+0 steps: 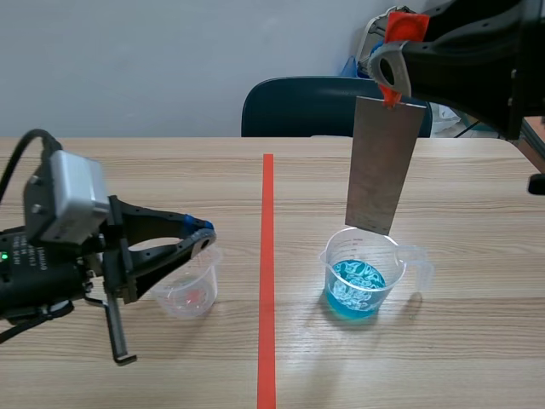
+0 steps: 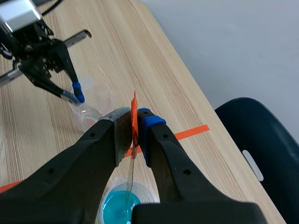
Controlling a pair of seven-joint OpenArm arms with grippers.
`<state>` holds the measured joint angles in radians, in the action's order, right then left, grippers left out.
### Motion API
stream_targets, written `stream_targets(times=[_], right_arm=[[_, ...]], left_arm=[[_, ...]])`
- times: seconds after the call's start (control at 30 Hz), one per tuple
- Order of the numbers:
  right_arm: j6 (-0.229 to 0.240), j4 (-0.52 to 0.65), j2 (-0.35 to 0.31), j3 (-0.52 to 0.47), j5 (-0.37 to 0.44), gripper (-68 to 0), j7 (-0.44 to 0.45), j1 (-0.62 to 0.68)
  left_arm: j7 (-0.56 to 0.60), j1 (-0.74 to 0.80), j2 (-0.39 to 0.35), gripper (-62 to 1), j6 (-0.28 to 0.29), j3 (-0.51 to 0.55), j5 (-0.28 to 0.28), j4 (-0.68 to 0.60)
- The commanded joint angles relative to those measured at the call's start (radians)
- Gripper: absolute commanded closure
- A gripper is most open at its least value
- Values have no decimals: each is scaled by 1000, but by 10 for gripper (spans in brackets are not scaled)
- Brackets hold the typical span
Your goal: Do the redox reaction experiment
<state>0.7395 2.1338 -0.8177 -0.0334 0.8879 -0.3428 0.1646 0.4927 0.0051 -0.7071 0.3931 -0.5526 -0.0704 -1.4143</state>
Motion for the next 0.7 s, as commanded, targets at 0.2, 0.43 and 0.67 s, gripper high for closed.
stream_targets(times=[0.2, 0.43, 0.67], right_arm=[[6, 14, -7, -13, 14, -8, 11, -10], [6, 14, -7, -13, 14, -8, 11, -10], [6, 14, -7, -13, 14, -8, 11, -10]], left_arm=[[3, -67, 114, -15, -2, -60, 12, 80], [4, -129, 204, -15, -2, -104, 12, 176], [4, -172, 275, -15, -2, -133, 12, 259]])
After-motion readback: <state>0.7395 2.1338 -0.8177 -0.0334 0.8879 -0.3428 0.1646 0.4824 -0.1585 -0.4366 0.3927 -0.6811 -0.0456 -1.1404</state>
